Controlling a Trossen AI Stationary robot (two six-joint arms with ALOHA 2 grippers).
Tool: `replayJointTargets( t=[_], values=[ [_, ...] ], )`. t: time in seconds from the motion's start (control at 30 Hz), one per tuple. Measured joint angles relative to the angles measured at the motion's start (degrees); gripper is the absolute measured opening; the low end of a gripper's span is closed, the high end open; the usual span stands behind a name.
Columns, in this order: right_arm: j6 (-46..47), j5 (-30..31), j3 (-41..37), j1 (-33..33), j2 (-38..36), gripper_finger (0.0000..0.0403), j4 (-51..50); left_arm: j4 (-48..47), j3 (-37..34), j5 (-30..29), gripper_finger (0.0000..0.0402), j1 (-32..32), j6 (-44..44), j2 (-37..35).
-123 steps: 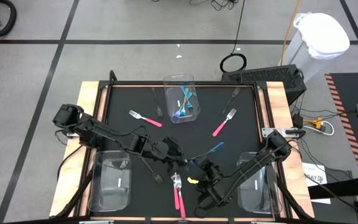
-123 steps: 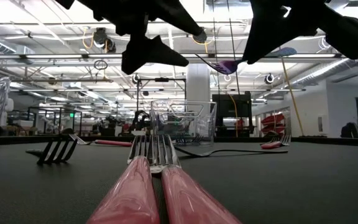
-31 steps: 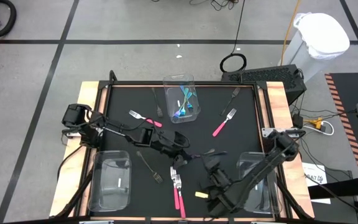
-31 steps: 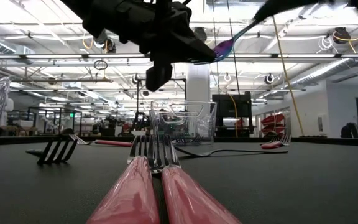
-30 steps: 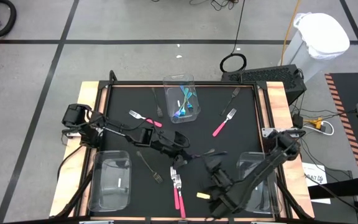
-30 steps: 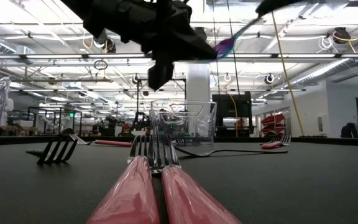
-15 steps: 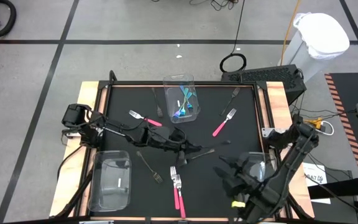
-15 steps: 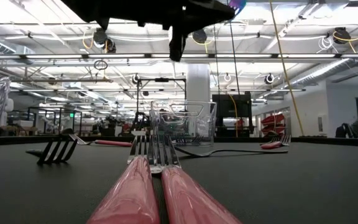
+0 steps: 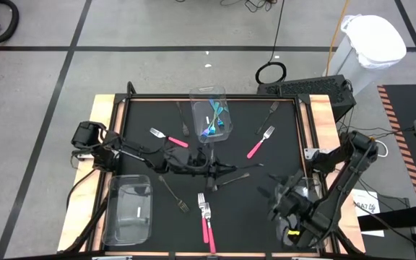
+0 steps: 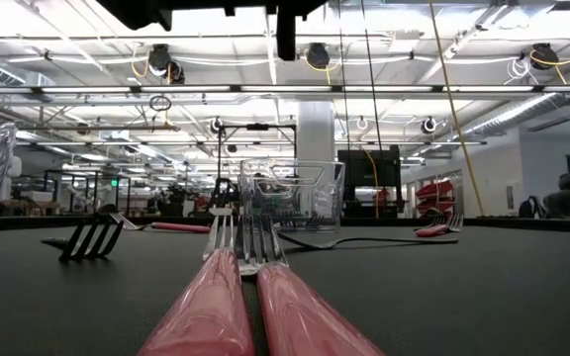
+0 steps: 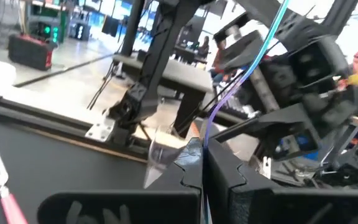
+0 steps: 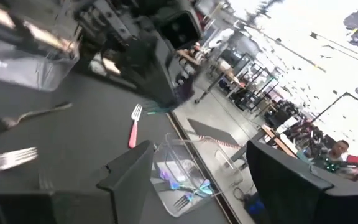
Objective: Sort silverware by color (type)
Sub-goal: Put the blue fork into the top transparent bin
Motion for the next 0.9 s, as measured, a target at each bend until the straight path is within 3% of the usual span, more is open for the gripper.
replayJointTargets(
  t=[0.2, 0.5, 0.6, 0.7, 0.8, 0.9],
  values=[
    [8.86, 4.72, -2.39, -0.04, -0.77, 0.0254, 0.49, 2.58, -0.01, -0.17, 0.0001, -0.99, 2.12, 1.28],
    [5.33, 4.41, -0.85, -1.74, -0.79, 0.0253, 4.18, 11.05, -0.01, -0.32, 0.0001, -2.12, 1.85, 4.81],
    [-2.05, 1.50, 0.61, -2.58, -0.73, 0.0253, 8.54, 11.06, -0.01, -0.22, 0.0001, -2.09, 1.83, 5.10],
    [-13.55, -6.27, 3.07, -3.69, -0.75, 0.0253, 15.45, 11.10, -0.01, -0.23, 0.0001, -2.08, 1.81, 5.09],
    [-28.79, -13.83, 4.46, -4.54, -0.78, 0.0253, 27.54, 10.99, -0.01, -0.19, 0.0001, -2.14, 1.77, 5.09],
    [-44.44, -14.84, 4.37, -4.84, -0.66, 0.0253, 41.49, 11.01, -0.01, -0.14, 0.0001, -2.31, 1.74, 5.09]
  ],
)
